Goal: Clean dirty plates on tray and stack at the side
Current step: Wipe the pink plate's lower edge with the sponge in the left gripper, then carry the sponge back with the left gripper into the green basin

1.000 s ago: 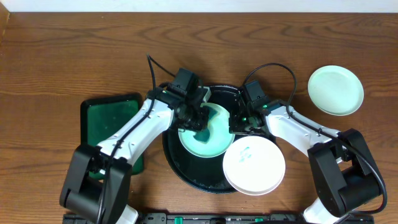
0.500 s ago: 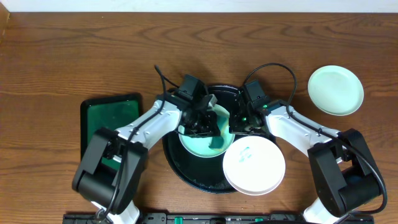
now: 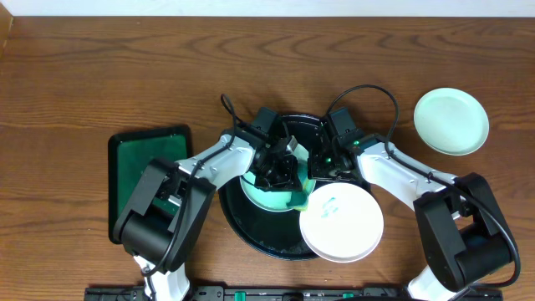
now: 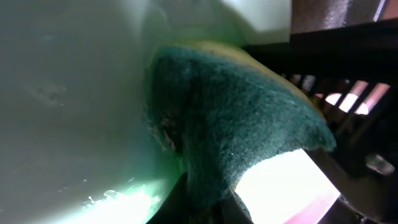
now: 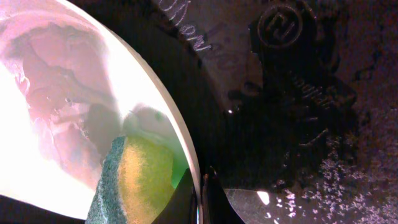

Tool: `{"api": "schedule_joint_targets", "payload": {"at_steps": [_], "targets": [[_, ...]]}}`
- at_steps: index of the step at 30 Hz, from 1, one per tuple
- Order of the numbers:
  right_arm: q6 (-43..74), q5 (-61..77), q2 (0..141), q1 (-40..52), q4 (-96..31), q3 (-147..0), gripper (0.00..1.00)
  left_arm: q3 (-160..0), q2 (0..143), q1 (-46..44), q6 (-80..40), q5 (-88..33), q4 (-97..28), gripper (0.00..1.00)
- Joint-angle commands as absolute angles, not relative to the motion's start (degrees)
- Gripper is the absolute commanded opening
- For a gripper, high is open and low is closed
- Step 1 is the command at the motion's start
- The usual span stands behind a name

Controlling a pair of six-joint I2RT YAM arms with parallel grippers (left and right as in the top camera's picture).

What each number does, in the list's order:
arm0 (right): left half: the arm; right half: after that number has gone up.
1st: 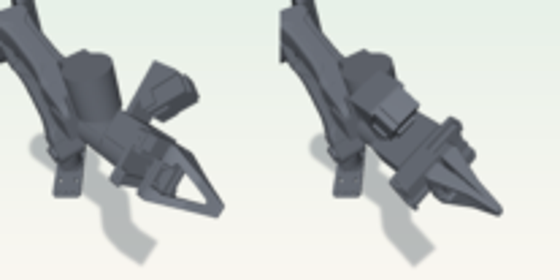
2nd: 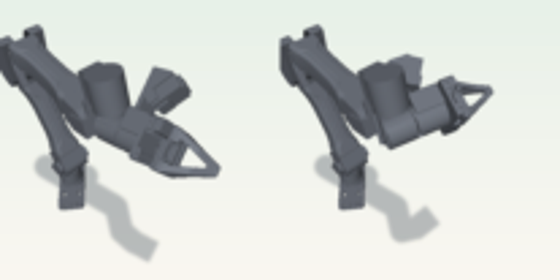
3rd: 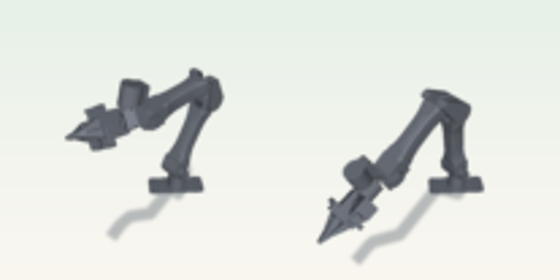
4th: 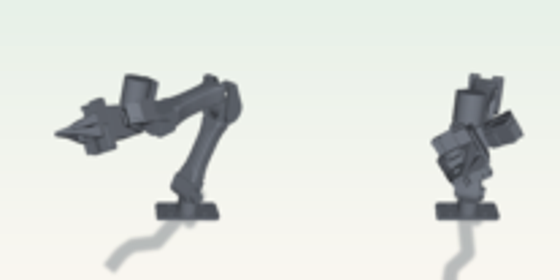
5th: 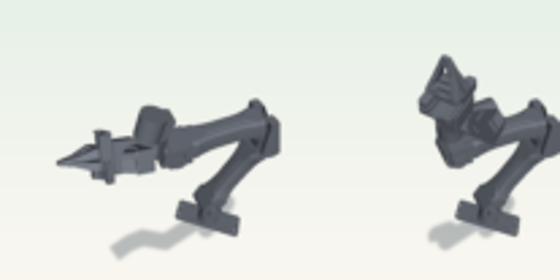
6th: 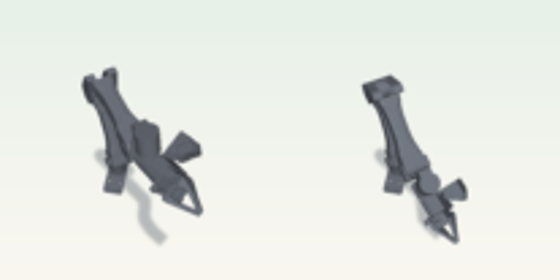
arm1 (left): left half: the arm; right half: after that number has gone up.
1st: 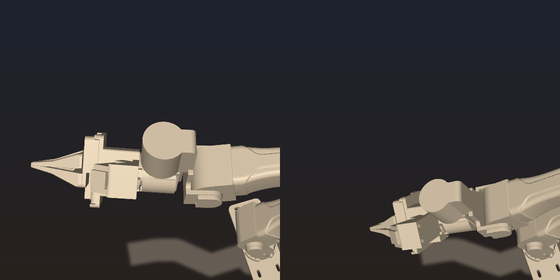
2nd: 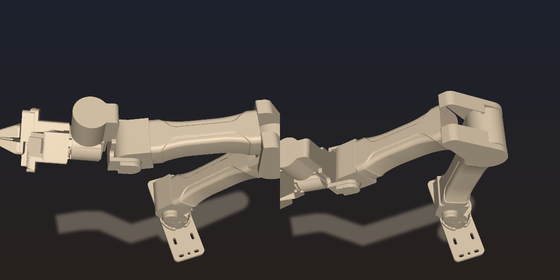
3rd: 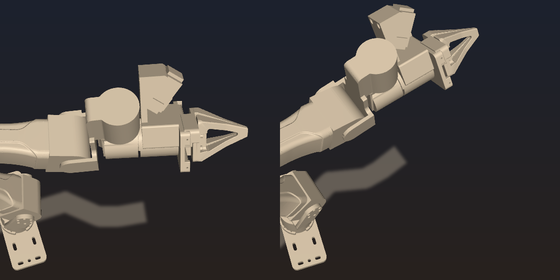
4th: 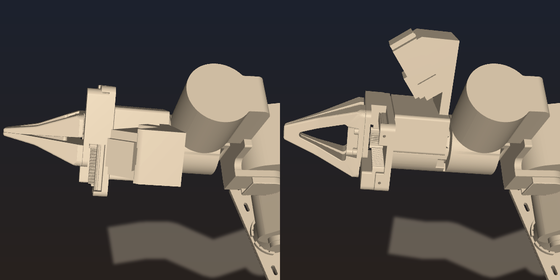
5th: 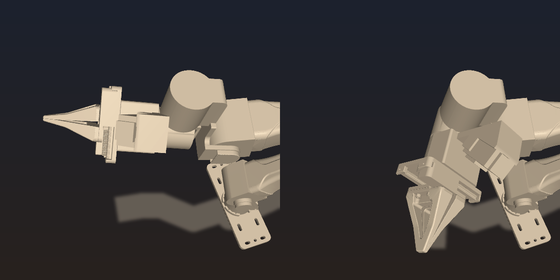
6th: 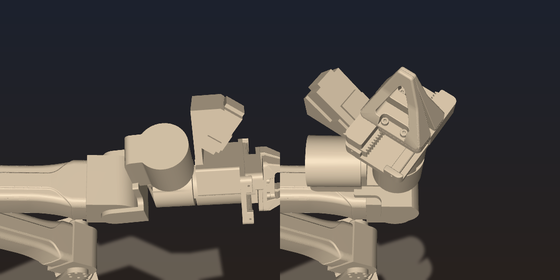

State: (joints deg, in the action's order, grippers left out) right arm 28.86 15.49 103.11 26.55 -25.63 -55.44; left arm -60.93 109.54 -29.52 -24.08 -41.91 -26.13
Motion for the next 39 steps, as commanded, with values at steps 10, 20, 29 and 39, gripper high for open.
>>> {"api": "schedule_joint_targets", "payload": {"at_steps": [10, 20, 29, 39], "targets": [[28.4, 12.3, 105.4, 26.2, -27.6, -53.8, 0.01, -60.1, 112.9, -20.9, -26.0, -18.2, -32.4, 0.07], [28.4, 12.3, 105.4, 26.2, -27.5, -53.8, 0.01, -60.7, 111.7, -17.3, -25.2, 2.1, -37.5, 0.07], [28.1, 12.3, 105.4, 26.2, -27.5, -53.8, 0.01, -62.2, 108.0, -17.5, -20.0, 13.1, -37.5, 0.07], [28.2, 12.3, 105.4, 26.2, -27.5, -53.8, 0.01, -62.5, 96.4, -20.7, -19.3, 9.1, -39.8, 0.07]]}}
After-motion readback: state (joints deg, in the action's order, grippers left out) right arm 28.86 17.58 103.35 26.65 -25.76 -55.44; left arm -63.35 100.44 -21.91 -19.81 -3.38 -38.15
